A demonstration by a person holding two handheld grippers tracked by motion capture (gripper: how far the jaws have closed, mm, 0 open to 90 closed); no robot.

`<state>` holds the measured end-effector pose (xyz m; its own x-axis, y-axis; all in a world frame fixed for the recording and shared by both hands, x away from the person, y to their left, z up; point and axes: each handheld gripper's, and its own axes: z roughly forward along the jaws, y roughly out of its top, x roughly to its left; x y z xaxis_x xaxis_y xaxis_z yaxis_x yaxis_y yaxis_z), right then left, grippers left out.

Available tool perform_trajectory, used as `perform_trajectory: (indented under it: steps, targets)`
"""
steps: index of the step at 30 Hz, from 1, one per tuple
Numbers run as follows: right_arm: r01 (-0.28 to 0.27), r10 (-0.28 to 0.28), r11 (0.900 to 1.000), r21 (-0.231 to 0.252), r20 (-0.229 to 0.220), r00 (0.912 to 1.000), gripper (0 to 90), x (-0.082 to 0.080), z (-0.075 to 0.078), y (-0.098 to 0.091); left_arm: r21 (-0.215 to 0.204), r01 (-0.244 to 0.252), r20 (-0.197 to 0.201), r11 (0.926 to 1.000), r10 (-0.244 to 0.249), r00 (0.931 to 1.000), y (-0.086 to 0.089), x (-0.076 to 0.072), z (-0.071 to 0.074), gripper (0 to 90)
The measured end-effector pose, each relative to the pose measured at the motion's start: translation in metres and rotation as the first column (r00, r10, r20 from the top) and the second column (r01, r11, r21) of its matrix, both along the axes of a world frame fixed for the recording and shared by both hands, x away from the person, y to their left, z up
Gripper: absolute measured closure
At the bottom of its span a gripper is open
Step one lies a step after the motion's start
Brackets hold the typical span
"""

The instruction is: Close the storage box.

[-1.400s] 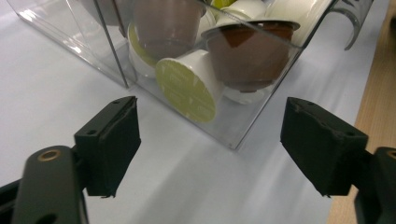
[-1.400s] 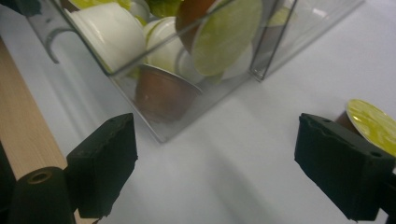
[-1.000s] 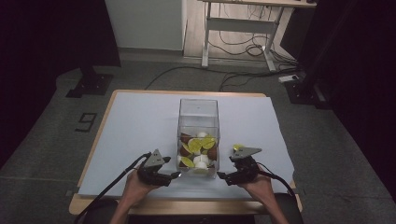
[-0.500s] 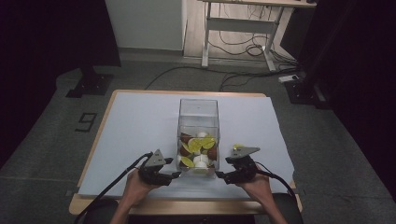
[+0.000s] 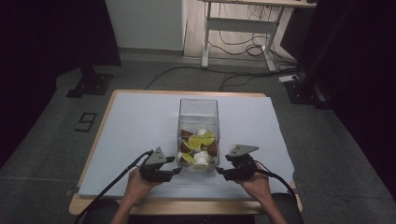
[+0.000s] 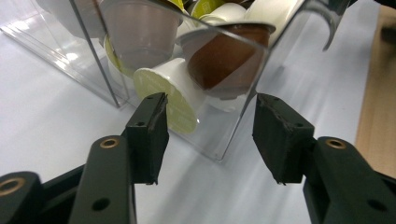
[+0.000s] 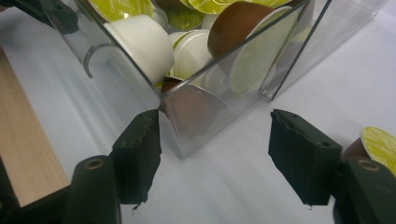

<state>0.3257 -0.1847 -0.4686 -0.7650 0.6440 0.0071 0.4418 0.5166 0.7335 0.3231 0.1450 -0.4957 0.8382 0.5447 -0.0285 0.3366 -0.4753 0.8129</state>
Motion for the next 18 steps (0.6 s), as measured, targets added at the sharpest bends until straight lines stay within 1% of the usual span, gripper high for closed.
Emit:
perform_trajectory:
  steps: [5,11,16,18]
  targets:
    - [0.001,-0.001,1.0000,-0.006,0.006,1.0000,36.1,0.0017,-0.0003,0.0019,0.012,0.002,0.012,0.9999,-0.002,0.9999,-0.0018,0.0024,-0.0010,47.0]
    - [-0.001,0.001,0.9998,-0.022,0.015,0.9999,37.5,0.0035,-0.0005,0.0037,0.026,0.012,0.026,0.9996,-0.012,0.9996,-0.0049,0.0042,-0.0016,52.1]
    - [0.013,-0.012,0.9995,-0.028,0.028,0.9995,40.4,0.0051,0.0001,0.0039,0.024,0.007,0.031,0.9997,-0.008,0.9995,-0.0052,0.0067,-0.0022,55.0]
    - [0.017,-0.016,0.9996,-0.024,0.026,0.9995,41.4,0.0065,0.0004,0.0038,0.022,0.003,0.032,0.9998,-0.003,0.9995,-0.0050,0.0083,-0.0023,56.0]
